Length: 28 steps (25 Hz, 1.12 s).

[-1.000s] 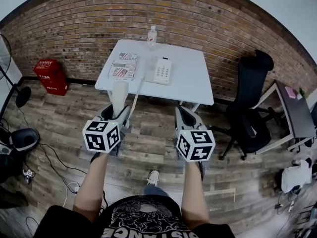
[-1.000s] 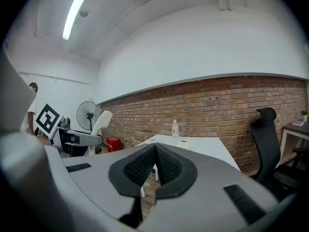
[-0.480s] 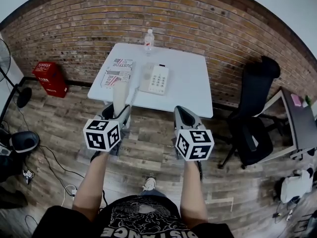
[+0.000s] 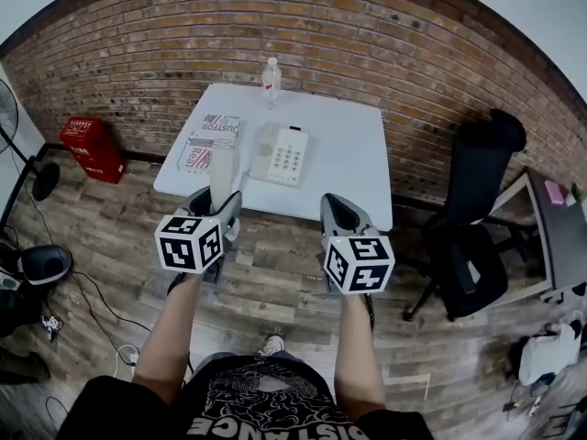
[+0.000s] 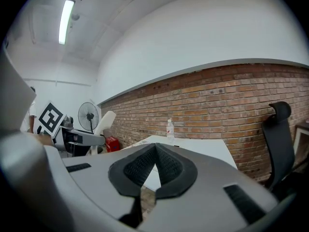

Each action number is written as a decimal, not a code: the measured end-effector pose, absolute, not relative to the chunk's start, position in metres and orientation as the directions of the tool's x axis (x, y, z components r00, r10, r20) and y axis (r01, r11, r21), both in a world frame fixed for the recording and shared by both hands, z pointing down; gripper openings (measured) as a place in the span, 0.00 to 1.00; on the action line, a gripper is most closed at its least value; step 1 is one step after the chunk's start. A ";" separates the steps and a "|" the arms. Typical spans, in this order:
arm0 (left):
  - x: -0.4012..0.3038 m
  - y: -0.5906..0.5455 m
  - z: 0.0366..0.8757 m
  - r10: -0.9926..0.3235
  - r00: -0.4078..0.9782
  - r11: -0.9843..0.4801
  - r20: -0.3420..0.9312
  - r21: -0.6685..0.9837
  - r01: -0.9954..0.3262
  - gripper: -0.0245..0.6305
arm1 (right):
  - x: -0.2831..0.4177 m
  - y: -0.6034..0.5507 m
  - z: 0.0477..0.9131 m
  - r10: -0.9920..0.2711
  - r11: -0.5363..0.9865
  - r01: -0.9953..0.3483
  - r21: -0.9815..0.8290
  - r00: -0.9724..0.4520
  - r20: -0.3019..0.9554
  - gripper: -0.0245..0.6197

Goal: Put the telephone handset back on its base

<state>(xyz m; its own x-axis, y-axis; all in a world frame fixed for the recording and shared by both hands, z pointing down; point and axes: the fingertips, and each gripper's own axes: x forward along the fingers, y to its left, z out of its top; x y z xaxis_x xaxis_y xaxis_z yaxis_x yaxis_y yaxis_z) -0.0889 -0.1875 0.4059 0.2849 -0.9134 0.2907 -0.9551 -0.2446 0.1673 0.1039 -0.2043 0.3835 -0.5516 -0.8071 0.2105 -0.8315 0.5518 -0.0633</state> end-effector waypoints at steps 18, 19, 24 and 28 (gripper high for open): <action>-0.089 -0.255 0.420 -0.890 0.318 -0.271 0.327 0.181 -0.945 0.37 | 0.092 -0.258 0.394 -0.791 0.570 -0.821 -0.033 -0.559 0.249 0.04; -0.090 -0.262 0.422 -0.886 0.324 -0.276 0.332 0.184 -0.943 0.37 | 0.090 -0.263 0.395 -0.791 0.569 -0.822 -0.032 -0.558 0.251 0.04; -0.090 -0.300 0.435 -0.851 0.376 -0.320 0.366 0.205 -0.925 0.37 | 0.077 -0.293 0.402 -0.796 0.557 -0.830 -0.028 -0.543 0.268 0.04; -0.092 -0.332 0.447 -0.823 0.401 -0.335 0.401 0.227 -0.915 0.37 | 0.066 -0.318 0.409 -0.799 0.545 -0.838 -0.030 -0.530 0.285 0.04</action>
